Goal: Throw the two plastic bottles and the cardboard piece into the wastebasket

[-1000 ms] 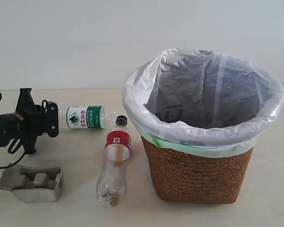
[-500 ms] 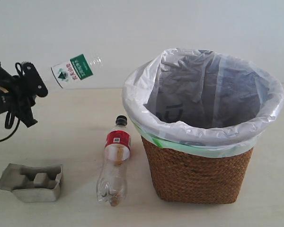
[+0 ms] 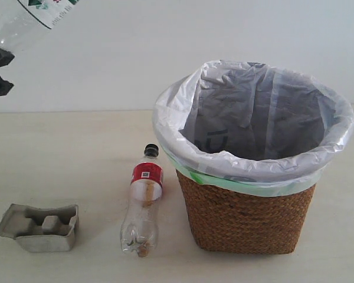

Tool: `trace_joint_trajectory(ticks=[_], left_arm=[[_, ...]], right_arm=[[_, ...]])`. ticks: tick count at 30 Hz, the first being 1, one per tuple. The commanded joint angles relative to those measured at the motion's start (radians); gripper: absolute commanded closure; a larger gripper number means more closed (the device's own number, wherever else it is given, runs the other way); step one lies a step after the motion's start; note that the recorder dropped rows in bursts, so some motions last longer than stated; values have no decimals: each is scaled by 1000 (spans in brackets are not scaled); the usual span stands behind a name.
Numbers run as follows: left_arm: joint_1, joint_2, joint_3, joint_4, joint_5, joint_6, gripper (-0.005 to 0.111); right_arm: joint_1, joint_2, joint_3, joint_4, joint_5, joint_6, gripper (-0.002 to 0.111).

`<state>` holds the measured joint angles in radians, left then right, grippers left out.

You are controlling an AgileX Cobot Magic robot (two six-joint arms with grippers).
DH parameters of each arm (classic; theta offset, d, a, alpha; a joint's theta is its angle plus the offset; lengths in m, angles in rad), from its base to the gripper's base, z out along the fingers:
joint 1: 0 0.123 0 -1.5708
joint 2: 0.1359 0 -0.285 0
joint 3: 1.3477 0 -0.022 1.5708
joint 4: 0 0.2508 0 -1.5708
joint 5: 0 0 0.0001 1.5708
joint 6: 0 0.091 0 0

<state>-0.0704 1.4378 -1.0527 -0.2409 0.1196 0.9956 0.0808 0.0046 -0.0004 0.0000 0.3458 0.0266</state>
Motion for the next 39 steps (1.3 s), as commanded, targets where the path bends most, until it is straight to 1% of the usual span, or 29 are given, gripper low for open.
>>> trace_joint_trajectory(ticks=[1,3,5,6,9,12,14,15,17,20,22,25,28,31,32,33,34,35,36,37,38,39], left_arm=[[11,-71,-40,6,171,32,103],[21,-89,-68,70,248,32,103],[36,-103,-99,203,330,-26,103],[40,-111,-110,289,362,-82,103],[40,-128,-125,680,439,-283,103],[40,-137,-125,1035,532,-493,103],[40,-137,-125,1176,575,-584,103],[40,-139,-125,1228,591,-598,103],[40,-139,-125,1280,598,-601,103],[40,-139,-125,1272,581,-608,103],[40,-139,-125,1227,544,-618,103],[38,-139,-125,1107,476,-620,103],[38,-139,-125,852,386,-601,103],[-1,-141,-125,538,320,-470,103],[-38,-145,-125,384,304,-387,103],[-66,-148,-127,268,279,-334,103],[-104,-150,-127,108,242,-281,103],[-147,-152,-127,-68,194,-236,103],[-193,-152,-129,-212,154,-198,103],[-238,-149,-133,-376,88,-141,103],[-279,-143,-141,-511,32,-86,103],[-304,-139,-150,-609,16,-51,103]], right_arm=[[-6,-5,0,-6,-7,-4,108],[-6,-5,0,-6,-7,-4,108],[-6,-5,0,-6,-7,-4,108],[-6,-5,0,-6,-7,-4,108],[-6,-5,0,-6,-7,-4,108],[-6,-5,0,-6,-7,-4,108],[-6,-5,0,-6,-7,-4,108],[-6,-5,0,-6,-7,-4,108],[-6,-5,0,-6,-7,-4,108],[-6,-5,0,-6,-7,-4,108],[-6,-5,0,-6,-7,-4,108],[-6,-5,0,-6,-5,-4,108],[-6,-5,0,-6,-5,-4,108],[-6,-5,0,-6,-5,-4,108],[-6,-5,0,-6,-5,-4,108],[-6,-5,0,-6,-5,-4,108],[-6,-5,0,-6,-5,-4,108],[-6,-5,0,-6,-5,-4,108],[-6,-5,0,-6,-5,-4,108],[-6,-5,0,-6,-5,-4,108],[-6,-5,0,-6,-5,-4,108],[-6,-5,0,-6,-5,-4,108]])
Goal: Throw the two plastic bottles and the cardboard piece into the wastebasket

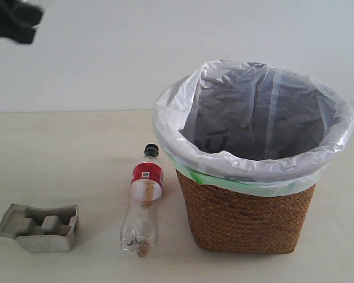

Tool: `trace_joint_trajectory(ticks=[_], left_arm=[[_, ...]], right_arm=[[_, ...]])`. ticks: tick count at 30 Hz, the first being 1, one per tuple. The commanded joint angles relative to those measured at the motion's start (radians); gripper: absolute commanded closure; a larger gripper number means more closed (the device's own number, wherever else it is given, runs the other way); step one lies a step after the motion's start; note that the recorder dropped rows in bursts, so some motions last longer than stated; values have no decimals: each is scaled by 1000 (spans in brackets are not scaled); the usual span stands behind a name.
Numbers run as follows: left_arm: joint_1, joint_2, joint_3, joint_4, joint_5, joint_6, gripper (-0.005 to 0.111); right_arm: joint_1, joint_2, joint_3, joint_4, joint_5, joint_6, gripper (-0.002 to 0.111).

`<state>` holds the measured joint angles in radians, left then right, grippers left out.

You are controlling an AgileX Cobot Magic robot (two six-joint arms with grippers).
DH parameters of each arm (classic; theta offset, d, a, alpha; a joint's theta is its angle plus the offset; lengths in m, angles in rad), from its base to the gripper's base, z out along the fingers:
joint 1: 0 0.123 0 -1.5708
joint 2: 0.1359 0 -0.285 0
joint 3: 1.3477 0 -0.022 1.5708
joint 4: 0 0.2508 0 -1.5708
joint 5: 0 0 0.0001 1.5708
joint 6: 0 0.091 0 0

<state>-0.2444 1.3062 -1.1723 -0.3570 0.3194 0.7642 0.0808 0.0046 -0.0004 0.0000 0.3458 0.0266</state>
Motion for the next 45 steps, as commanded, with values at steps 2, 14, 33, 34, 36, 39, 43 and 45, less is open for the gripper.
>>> trace_joint_trajectory(ticks=[2,14,33,34,36,39,43,45], left_arm=[[-177,-9,-56,-593,-170,211,103],[-117,-41,-77,-446,-30,260,103],[141,-24,-61,15,187,-149,66],[141,-24,-61,51,204,-155,69],[141,-10,-59,126,230,-230,71],[141,54,-59,150,271,-312,58],[141,159,-59,112,304,-308,31],[141,199,-59,112,312,-247,31]], right_arm=[[-6,-5,0,-6,-5,-4,108],[-6,-5,0,-6,-5,-4,108],[-6,-5,0,-6,-5,-4,108],[-6,-5,0,-6,-5,-4,108],[-6,-5,0,-6,-5,-4,108],[-6,-5,0,-6,-5,-4,108],[-6,-5,0,-6,-5,-4,108],[-6,-5,0,-6,-5,-4,108]])
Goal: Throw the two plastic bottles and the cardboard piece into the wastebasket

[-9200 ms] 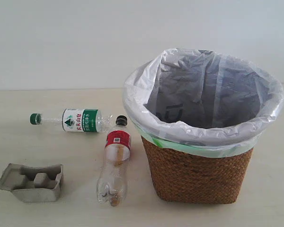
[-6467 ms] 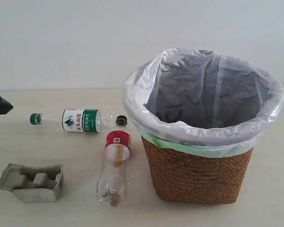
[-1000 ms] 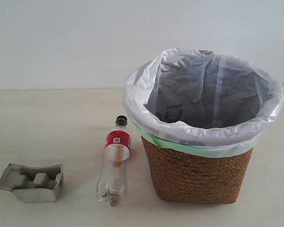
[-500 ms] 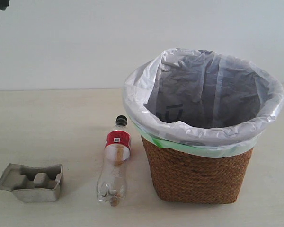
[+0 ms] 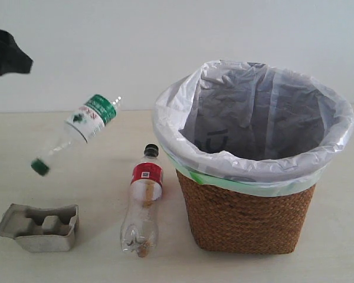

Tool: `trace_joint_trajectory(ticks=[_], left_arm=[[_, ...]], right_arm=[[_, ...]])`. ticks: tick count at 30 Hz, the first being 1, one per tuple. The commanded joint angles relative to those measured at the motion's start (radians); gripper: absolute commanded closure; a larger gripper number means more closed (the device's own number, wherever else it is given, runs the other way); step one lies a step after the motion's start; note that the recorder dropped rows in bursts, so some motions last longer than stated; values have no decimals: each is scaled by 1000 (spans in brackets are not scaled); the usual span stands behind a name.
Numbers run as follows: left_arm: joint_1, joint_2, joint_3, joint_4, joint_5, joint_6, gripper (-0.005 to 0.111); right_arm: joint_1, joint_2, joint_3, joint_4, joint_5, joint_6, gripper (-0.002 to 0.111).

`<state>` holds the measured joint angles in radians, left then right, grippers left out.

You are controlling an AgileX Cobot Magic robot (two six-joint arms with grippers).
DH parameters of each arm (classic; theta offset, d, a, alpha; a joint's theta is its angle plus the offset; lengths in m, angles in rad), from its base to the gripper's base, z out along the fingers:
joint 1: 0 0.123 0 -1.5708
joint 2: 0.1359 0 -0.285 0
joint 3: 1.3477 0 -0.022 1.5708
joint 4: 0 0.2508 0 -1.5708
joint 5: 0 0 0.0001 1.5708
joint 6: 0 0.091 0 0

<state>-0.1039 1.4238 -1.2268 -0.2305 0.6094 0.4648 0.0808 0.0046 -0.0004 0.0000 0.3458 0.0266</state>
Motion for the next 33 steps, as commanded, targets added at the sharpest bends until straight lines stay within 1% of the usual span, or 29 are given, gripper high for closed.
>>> trace_joint_trajectory(ticks=[1,2,4,7,9,11,15,19,25,30,33], left_arm=[[1,111,-5,-15,23,100,33],[1,132,-5,-20,23,131,33],[1,189,-8,-31,10,140,34],[1,305,-55,-33,7,140,33],[-3,391,-126,-35,-12,140,33],[-18,444,-189,-35,-14,188,33],[-80,561,-309,-41,-17,261,33],[-112,702,-454,-42,-23,245,33],[-118,863,-637,-42,28,243,33],[-118,955,-712,-42,48,249,33],[-118,989,-731,-42,54,261,33]], right_arm=[[-6,-5,0,-6,-5,-4,108],[-6,-5,0,-6,-5,-4,108],[-6,-5,0,-6,-5,-4,108],[-6,-5,0,-6,-5,-4,108],[-6,-5,0,-6,-5,-4,108],[-6,-5,0,-6,-5,-4,108],[-6,-5,0,-6,-5,-4,108],[-6,-5,0,-6,-5,-4,108],[-6,-5,0,-6,-5,-4,108],[-6,-5,0,-6,-5,-4,108],[-6,-5,0,-6,-5,-4,108]])
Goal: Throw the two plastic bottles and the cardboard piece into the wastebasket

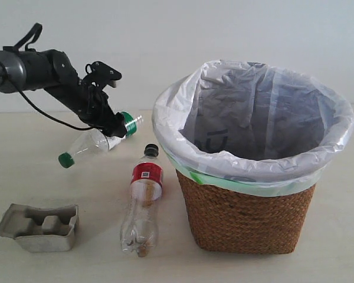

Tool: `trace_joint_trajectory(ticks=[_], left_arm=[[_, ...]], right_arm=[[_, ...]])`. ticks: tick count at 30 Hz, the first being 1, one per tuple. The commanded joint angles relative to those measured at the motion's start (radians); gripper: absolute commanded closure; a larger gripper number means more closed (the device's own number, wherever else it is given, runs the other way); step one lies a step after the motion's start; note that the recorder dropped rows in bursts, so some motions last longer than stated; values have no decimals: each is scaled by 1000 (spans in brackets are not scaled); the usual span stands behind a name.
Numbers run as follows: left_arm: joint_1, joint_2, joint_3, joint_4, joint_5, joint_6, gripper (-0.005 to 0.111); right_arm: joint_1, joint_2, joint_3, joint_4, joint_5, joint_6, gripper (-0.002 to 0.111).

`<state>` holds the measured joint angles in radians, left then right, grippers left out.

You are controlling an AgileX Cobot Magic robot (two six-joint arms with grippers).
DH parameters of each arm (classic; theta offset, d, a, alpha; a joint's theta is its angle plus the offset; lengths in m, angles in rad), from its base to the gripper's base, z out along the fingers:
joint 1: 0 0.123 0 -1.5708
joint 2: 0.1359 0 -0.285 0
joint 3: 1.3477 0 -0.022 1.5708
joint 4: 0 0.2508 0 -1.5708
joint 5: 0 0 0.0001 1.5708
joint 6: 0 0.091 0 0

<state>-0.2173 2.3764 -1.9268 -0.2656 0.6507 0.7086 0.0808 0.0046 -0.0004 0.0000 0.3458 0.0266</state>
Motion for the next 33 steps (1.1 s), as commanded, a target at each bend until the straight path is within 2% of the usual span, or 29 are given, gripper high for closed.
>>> trace_joint_trajectory(ticks=[1,4,6,9,11,12,15,19,21,22,26,29,30,31,33], left_arm=[[-9,41,-31,-7,12,23,34],[-12,59,-31,36,12,12,36],[-12,60,-31,73,4,-45,44],[-9,55,-31,154,8,-125,71],[-4,45,-31,201,32,-173,99],[-2,38,-31,203,43,-182,102],[17,0,-31,203,91,-214,103],[84,-141,-31,211,215,-296,103],[116,-241,-31,273,295,-359,103],[129,-317,-31,355,351,-393,103],[131,-493,-31,616,414,-544,103],[131,-606,-31,693,438,-593,103],[131,-642,-31,721,469,-691,103],[131,-650,-31,720,488,-715,103],[124,-663,-20,594,564,-700,103]], right_arm=[[-6,-5,0,-6,-5,-4,108],[-6,-5,0,-6,-5,-4,108],[-6,-5,0,-6,-5,-4,108],[-6,-5,0,-6,-5,-4,108],[-6,-5,0,-6,-5,-4,108],[-6,-5,0,-6,-5,-4,108],[-6,-5,0,-6,-5,-4,108],[-6,-5,0,-6,-5,-4,108],[-6,-5,0,-6,-5,-4,108],[-6,-5,0,-6,-5,-4,108],[-6,-5,0,-6,-5,-4,108],[-6,-5,0,-6,-5,-4,108],[-6,-5,0,-6,-5,-4,108],[-6,-5,0,-6,-5,-4,108],[-6,-5,0,-6,-5,-4,108]])
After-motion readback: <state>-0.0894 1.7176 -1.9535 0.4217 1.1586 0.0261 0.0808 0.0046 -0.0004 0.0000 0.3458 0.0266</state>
